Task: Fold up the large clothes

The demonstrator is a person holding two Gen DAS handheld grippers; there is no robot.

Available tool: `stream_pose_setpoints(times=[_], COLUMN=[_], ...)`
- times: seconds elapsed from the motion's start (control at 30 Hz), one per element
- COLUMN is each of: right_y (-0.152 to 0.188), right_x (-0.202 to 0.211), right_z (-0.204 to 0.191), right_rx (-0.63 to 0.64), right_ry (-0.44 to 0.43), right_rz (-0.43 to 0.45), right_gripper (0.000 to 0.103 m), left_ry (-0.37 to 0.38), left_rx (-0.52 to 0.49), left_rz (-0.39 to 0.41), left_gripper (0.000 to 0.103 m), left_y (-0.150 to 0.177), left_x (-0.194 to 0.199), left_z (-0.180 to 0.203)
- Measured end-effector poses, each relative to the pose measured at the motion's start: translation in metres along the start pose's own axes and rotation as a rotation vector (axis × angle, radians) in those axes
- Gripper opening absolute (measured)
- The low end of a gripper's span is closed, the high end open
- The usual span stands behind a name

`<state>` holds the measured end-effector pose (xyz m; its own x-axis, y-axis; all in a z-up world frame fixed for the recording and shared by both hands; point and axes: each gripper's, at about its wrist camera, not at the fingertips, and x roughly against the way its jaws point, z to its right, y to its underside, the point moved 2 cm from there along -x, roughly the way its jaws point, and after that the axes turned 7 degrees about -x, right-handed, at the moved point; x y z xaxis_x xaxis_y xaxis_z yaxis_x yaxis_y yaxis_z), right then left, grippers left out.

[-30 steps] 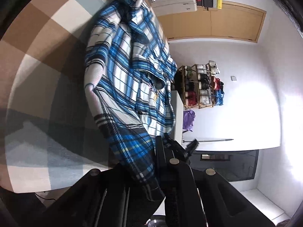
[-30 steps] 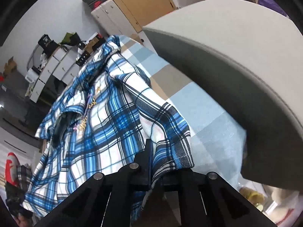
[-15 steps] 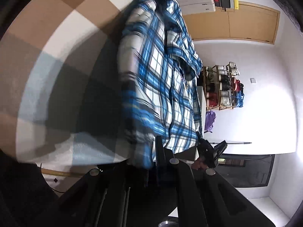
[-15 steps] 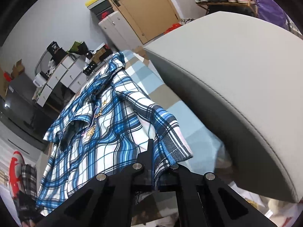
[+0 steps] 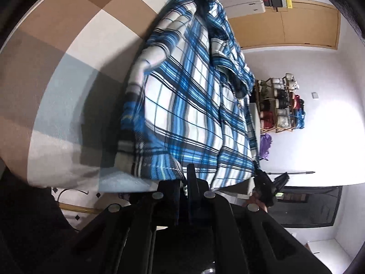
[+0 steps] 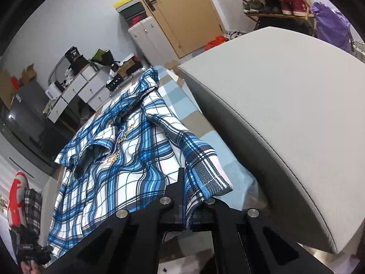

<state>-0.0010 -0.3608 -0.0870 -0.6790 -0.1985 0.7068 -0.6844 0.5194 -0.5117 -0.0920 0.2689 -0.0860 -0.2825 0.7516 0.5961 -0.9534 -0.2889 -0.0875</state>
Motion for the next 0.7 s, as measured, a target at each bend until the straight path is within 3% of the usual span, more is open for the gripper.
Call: stream_pose_setpoints(times=[0.13,0.33,0.5,0.7], right_y=[0.001,-0.002,-0.002,-0.002], right_x=[0.006,0.011,0.021,0.019], right_z=[-0.005,0.015,0.021,0.010], right_rx=[0.022,-0.040,-0.040,-0.035], right_ry=[-0.008,0.004,0.025,0.030], right_rz=[0.016,0.024,0.032,0.027], right_gripper=[0.001,0.001,0.001,0.001], left_ry=[-0.031,-0.060,-0.052,-0.055], left_rx=[-0.039,-0.022,-0.032,-0.038], left_rz=[0.009,-0.018,-0.035,-0.030], left_gripper=[0.001,0.000,0.000,0.000], left_y=[-0.001,0.007,0.022,0.014], left_x=[0.002,0.000,0.005,0.001], left_z=[0.005,-0.005,-0.007,-0.001])
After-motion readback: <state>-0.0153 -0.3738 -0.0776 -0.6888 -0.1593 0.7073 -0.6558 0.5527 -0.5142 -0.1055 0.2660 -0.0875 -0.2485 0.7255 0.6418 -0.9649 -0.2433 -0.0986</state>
